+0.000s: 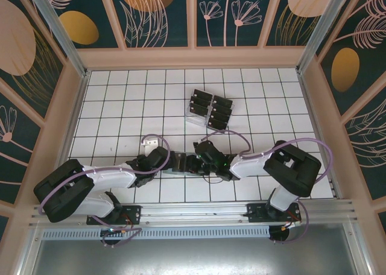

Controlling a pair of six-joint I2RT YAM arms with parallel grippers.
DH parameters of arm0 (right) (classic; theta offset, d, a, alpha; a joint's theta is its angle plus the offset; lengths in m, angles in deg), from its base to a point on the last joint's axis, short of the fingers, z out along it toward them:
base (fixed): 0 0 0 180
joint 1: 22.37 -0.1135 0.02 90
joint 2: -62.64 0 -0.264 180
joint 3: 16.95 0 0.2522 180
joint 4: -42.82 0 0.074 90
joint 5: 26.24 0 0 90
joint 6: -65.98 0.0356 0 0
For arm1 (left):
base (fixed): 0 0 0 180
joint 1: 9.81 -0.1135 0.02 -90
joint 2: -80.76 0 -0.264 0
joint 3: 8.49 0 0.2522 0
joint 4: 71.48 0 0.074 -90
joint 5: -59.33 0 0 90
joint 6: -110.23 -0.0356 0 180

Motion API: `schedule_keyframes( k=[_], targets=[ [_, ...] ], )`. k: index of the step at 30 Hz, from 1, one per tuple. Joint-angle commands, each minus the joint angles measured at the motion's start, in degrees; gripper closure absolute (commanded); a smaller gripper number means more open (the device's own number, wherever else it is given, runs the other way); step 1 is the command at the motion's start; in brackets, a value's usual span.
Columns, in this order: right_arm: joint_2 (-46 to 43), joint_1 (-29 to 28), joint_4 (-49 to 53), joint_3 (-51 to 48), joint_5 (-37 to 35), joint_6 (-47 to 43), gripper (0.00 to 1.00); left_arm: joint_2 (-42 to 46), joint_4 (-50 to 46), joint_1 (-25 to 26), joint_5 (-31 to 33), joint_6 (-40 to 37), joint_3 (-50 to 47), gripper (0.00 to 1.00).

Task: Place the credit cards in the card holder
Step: Insert the credit card into the card slot.

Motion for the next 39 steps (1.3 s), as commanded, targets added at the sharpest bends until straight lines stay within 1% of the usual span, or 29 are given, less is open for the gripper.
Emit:
schedule_keyframes(
  k=[1, 9, 15, 19, 26, 33, 39],
  targets=[
    [-1.3, 1.7, 3.9, -3.2, -2.2, -0.6, 0.53, -1.7, 0.9, 1.3, -11.1, 4.0, -0.7, 0.01],
    [-2.3, 7.7, 7.8, -5.3, -2.5, -5.1, 0.53, -1.6, 0.6, 1.4, -11.2, 3.3, 0.9, 0.01],
    [-4.9, 10.7, 12.3, -3.5, -2.6, -9.2, 0.53, -1.7, -0.3, 1.5, -10.7, 2.6, 2.2, 0.02],
    [-7.0, 10.6, 13.6, -2.0, -1.5, -10.8, 0.55, -1.4, -1.7, 1.5, -9.5, 1.9, 2.9, 0.01],
    [-8.4, 9.1, 14.9, 0.3, -1.5, -11.8, 0.60, -2.0, -3.3, 1.4, -8.9, 1.3, 3.5, 0.02],
    [-6.6, 8.8, 14.0, 1.2, -1.3, -12.9, 0.66, -3.8, -3.6, 1.4, -8.9, 0.9, 4.3, 0.02],
    [-4.9, 8.4, 12.6, 1.0, -0.6, -12.4, 0.67, -5.2, -3.0, 1.4, -9.2, 0.9, 4.5, 0.01]
  ],
)
